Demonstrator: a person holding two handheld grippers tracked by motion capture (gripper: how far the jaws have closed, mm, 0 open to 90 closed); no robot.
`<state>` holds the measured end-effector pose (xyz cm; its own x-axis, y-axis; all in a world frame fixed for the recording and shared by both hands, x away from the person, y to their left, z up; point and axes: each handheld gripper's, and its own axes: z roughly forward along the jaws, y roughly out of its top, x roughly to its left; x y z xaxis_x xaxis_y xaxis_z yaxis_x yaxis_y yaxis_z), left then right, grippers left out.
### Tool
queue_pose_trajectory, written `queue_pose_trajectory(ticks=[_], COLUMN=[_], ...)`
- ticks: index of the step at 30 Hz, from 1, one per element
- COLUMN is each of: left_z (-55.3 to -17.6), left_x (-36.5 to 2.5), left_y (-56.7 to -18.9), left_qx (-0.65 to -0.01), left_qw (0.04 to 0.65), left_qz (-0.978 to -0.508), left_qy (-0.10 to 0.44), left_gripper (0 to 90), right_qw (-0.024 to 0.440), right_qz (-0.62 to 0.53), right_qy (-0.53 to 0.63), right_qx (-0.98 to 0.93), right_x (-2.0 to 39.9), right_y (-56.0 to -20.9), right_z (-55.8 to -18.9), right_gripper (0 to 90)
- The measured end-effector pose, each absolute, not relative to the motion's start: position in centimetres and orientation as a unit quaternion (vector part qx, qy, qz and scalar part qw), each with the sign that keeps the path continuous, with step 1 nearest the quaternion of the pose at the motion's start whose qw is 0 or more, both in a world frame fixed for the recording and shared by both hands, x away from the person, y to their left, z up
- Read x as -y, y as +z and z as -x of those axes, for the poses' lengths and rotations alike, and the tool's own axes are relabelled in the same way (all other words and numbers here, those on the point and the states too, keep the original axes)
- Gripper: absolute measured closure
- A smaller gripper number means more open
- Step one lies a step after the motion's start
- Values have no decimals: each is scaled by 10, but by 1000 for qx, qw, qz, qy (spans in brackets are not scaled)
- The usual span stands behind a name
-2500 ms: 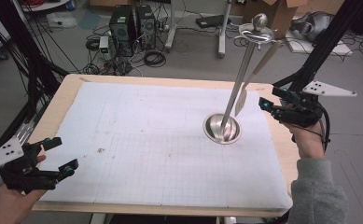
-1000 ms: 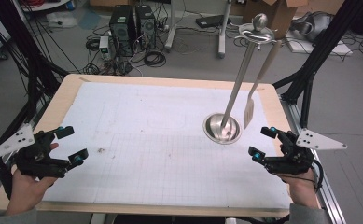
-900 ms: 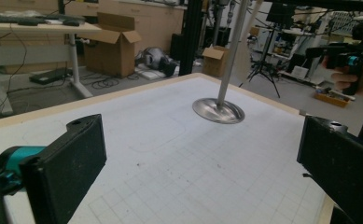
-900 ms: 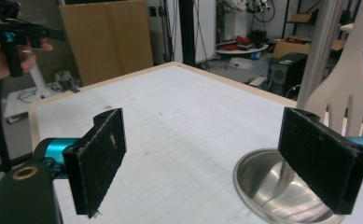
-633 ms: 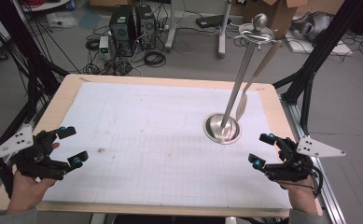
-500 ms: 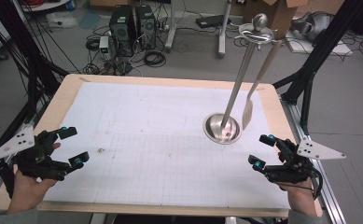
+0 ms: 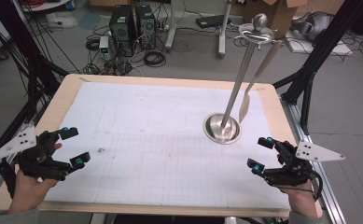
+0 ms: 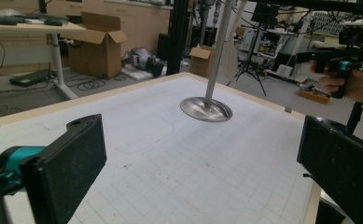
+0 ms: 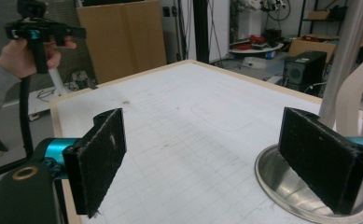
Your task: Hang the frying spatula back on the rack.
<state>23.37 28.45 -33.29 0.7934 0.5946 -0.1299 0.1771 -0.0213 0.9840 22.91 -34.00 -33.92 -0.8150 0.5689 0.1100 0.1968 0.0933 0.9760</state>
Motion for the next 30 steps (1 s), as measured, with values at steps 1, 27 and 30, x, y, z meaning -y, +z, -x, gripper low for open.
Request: queue_pose_trajectory(ticks=[1,27,30], left_z=[-233,-238,-237], left_x=[-284,-279,-279], left_y=[-333,-341,-343], left_qx=[-278,-297,-300], left_qw=[642,620,619], left_qz=[-696,-708,-708], left_qy=[163,162,162], left_gripper=[18,18,18], right_qw=[148,152,148], right_qz=[-261,-255,-255], right_qy=[619,615,612], right_qx=[-726,-731,-734], right_x=[341,360,356], right_y=[-338,-329,-330], right_z=[-228,-213,-213], right_gripper=[145,145,145])
